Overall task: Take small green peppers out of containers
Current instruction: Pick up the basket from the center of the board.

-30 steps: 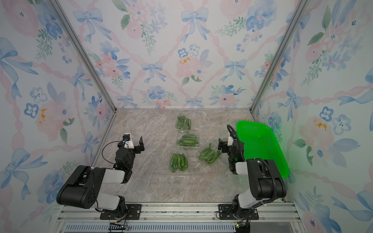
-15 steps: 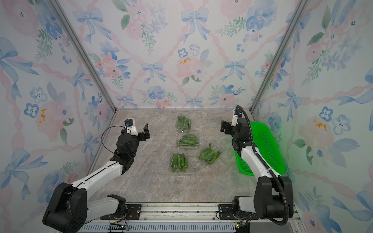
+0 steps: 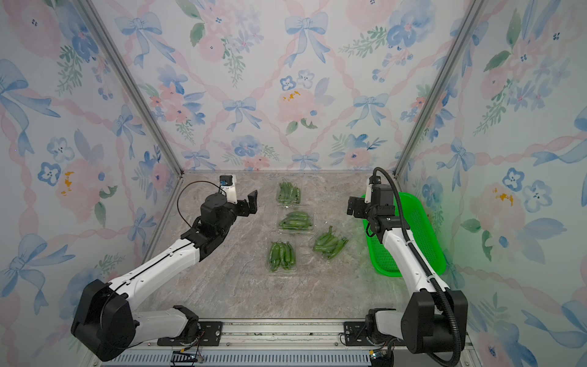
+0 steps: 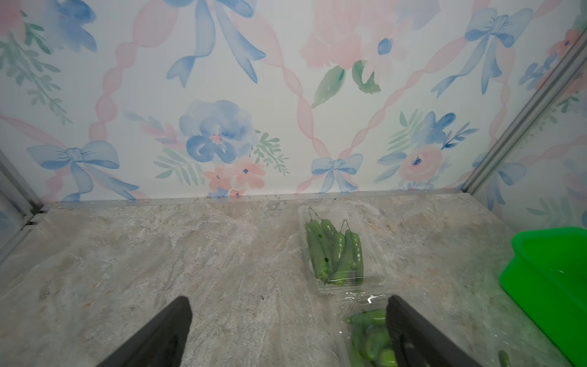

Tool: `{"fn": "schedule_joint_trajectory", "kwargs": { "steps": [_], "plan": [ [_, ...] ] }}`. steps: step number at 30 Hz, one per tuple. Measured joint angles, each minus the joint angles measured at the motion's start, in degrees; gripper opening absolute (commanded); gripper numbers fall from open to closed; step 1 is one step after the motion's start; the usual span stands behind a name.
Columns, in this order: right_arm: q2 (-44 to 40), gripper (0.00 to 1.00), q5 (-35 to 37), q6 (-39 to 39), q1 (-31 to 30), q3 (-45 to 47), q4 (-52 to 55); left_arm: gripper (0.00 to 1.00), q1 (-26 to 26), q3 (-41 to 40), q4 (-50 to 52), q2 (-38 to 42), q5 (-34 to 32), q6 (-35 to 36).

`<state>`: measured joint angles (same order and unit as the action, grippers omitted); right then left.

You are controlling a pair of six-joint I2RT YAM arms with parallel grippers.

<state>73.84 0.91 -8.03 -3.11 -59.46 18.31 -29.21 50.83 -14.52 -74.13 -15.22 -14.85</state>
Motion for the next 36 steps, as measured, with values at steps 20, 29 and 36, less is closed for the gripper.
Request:
{"fn": "schedule_joint_trajectory", "kwargs": {
  "steps": [20, 29, 36],
  "plan": [
    [16.92, 0.96, 1.57, -1.42, 2.75, -4.59, 17.94, 0.98, -4.61, 5.38, 12.79, -13.11, 5.27, -6.25],
    [24.37, 0.87, 4.20, -1.40, 2.75, -11.28, 19.47, 0.98, -2.49, 6.71, 15.13, -13.88, 6.49, -6.75],
    [29.03, 0.73, 7.10, -0.31, 2.75, -17.05, 21.81, 0.98, 0.98, 6.69, 16.06, -13.86, 8.17, -8.31]
  ]
}}
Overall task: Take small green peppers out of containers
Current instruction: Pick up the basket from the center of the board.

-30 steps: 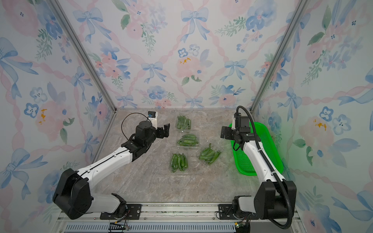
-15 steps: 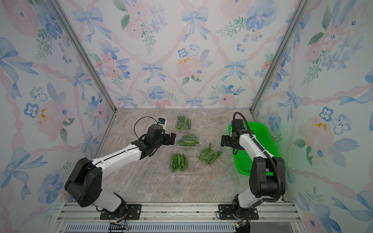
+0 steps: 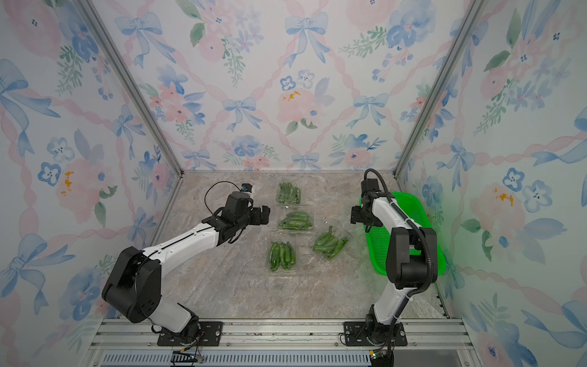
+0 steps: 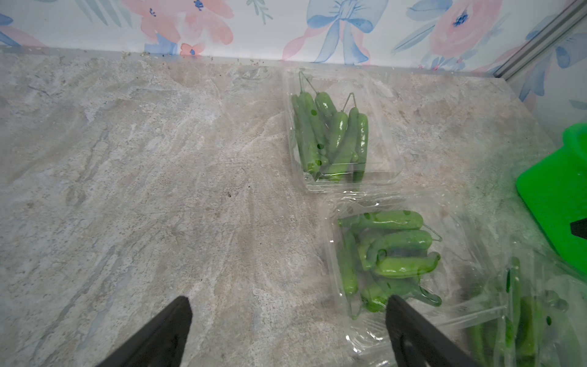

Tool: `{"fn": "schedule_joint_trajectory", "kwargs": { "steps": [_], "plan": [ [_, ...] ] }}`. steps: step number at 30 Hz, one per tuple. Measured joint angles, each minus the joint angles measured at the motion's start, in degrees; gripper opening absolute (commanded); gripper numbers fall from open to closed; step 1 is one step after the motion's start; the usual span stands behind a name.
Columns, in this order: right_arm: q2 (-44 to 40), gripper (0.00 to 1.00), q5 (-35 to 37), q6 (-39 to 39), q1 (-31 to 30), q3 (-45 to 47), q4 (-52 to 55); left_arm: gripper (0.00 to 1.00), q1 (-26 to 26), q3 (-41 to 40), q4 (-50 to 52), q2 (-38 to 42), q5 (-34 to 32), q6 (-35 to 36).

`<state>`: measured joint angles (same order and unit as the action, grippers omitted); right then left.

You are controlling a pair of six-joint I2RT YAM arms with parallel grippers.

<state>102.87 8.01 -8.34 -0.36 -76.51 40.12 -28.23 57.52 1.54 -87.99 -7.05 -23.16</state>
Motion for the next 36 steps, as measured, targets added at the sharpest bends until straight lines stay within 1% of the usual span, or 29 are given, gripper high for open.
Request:
{"fn": "schedule_joint_trajectory", "kwargs": {
  "steps": [3, 5, 10, 17, 23, 25, 28, 30, 31, 36],
  "plan": [
    [1.88, 0.66, 1.38, 0.44, 0.00, -1.81, 0.85, 0.98, 0.72, 0.00, 0.31, 0.00, 0.35, -0.13],
    [2.78, 0.65, 2.16, 0.61, 0.00, -2.75, 1.55, 0.98, 0.90, -0.09, 0.39, -0.02, 0.72, -0.11],
    [4.24, 0.53, 3.48, 1.27, 0.00, -4.52, 2.82, 0.98, 0.94, -0.28, 1.09, -0.02, 1.42, -0.13],
    [5.53, 0.45, 4.50, 1.53, -0.11, -5.25, 3.45, 0.98, 1.31, -0.59, 1.81, 0.00, 2.01, -0.13],
    [7.82, 0.26, 4.52, 1.70, -0.20, -5.53, 3.69, 0.98, 1.44, -1.84, 1.97, 0.04, 2.01, -0.20],
    [8.59, 0.22, 4.74, 2.40, -0.35, -6.16, 4.37, 0.98, 1.73, -2.27, 2.08, 0.09, 2.01, -0.35],
    [8.92, 0.12, 5.31, 2.45, -0.79, -7.23, 5.18, 0.98, 2.16, -3.02, 2.45, 0.63, 1.99, -0.59],
    [8.92, 0.03, 6.29, 2.45, -1.01, -7.93, 6.54, 0.97, 2.40, -3.50, 2.54, 1.27, 1.99, -0.76],
    [8.92, 0.00, 6.75, 2.43, -1.25, -8.41, 7.02, 0.97, 2.58, -3.69, 2.54, 1.60, 2.01, -0.79],
    [8.94, 0.00, 8.61, 2.82, -3.48, -11.52, 9.49, 0.96, 3.52, -4.15, 2.93, 2.82, 2.03, -1.16]
  ]
}}
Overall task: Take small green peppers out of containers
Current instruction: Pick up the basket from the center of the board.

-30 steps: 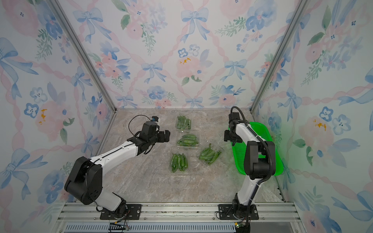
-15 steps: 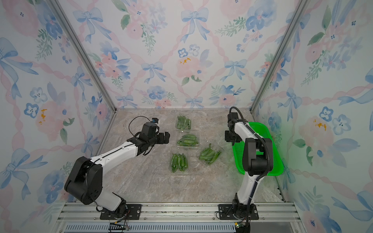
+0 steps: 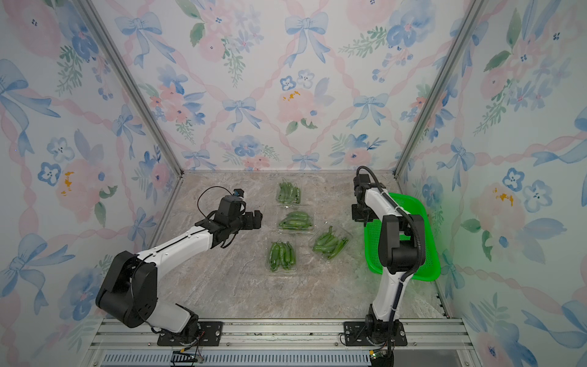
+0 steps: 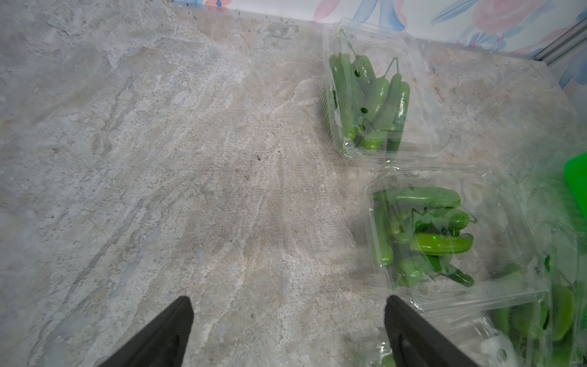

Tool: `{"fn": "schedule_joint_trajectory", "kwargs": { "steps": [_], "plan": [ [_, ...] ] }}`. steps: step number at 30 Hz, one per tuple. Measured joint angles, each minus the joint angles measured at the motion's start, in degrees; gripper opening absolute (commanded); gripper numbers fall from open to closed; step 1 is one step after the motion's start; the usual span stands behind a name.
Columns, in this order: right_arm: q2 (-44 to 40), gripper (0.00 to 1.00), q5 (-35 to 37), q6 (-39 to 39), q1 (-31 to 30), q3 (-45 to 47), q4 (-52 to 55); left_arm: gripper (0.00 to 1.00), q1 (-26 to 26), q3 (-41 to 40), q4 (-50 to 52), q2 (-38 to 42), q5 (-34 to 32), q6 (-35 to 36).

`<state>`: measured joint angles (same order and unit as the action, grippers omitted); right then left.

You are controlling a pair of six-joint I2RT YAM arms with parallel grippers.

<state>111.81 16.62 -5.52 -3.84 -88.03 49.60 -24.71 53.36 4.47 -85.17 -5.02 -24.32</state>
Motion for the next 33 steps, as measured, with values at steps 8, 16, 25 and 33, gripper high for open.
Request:
{"fn": "schedule_joint_trajectory", "kwargs": {
  "steps": [8, 16, 25, 33],
  "plan": [
    [0.00, 0.00, 1.55, -0.02, -3.52, -6.40, 3.13, 0.94, 1.27, 0.00, 1.86, 3.50, 1.11, 0.00],
    [-0.02, 0.00, 3.54, -1.36, -11.34, -17.75, 7.74, 0.94, 2.19, 0.00, 3.15, 6.25, 7.10, 0.00],
    [9.92, 0.00, 7.13, -7.41, -20.85, -48.63, 17.35, 0.92, 0.70, 2.58, 6.49, 7.13, 9.90, -2.67],
    [20.81, 0.00, 8.94, -12.37, -24.94, -62.38, 20.92, 0.92, -5.53, 9.40, 7.50, 6.14, 9.77, -5.86]
  ]
}}
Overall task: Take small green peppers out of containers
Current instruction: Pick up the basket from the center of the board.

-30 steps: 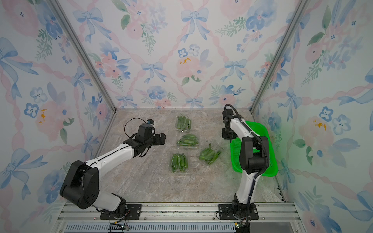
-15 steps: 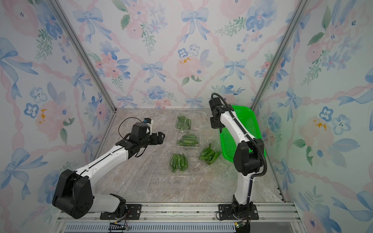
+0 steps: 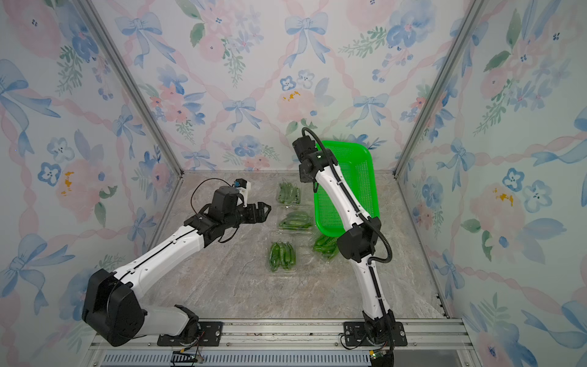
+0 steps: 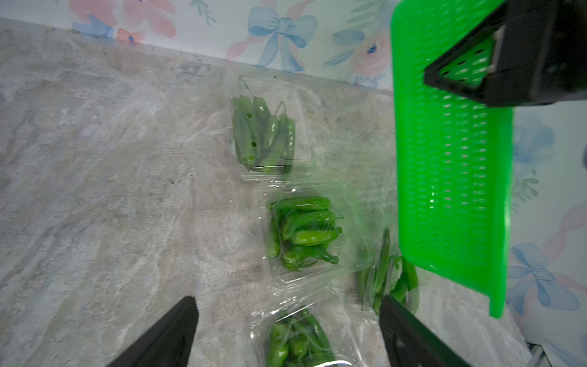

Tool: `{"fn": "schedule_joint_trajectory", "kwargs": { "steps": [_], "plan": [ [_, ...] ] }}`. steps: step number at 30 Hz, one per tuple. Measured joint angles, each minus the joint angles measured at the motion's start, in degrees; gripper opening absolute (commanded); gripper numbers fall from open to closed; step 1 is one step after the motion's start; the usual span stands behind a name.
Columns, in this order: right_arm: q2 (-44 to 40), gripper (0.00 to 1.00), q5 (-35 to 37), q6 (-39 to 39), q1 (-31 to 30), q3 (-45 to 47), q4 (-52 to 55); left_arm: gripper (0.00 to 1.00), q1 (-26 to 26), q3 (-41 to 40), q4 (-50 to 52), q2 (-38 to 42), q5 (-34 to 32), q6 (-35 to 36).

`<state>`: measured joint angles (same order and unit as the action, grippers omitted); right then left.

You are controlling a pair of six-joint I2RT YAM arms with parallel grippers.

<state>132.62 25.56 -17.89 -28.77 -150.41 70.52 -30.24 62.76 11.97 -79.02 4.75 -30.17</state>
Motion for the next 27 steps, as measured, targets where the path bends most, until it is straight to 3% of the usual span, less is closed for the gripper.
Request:
{"fn": "schedule_joint_trajectory", "kwargs": {
  "steps": [16, 27],
  "plan": [
    [-0.04, 0.00, 2.14, -1.05, -0.66, 1.81, -0.39, 0.91, -18.93, 13.31, 0.11, -13.29, -6.29, -4.04],
    [-2.23, 0.00, 2.05, -1.05, -0.70, 6.25, -2.36, 0.87, -23.61, 17.40, 0.09, -17.90, -13.22, -6.47]
  ]
}}
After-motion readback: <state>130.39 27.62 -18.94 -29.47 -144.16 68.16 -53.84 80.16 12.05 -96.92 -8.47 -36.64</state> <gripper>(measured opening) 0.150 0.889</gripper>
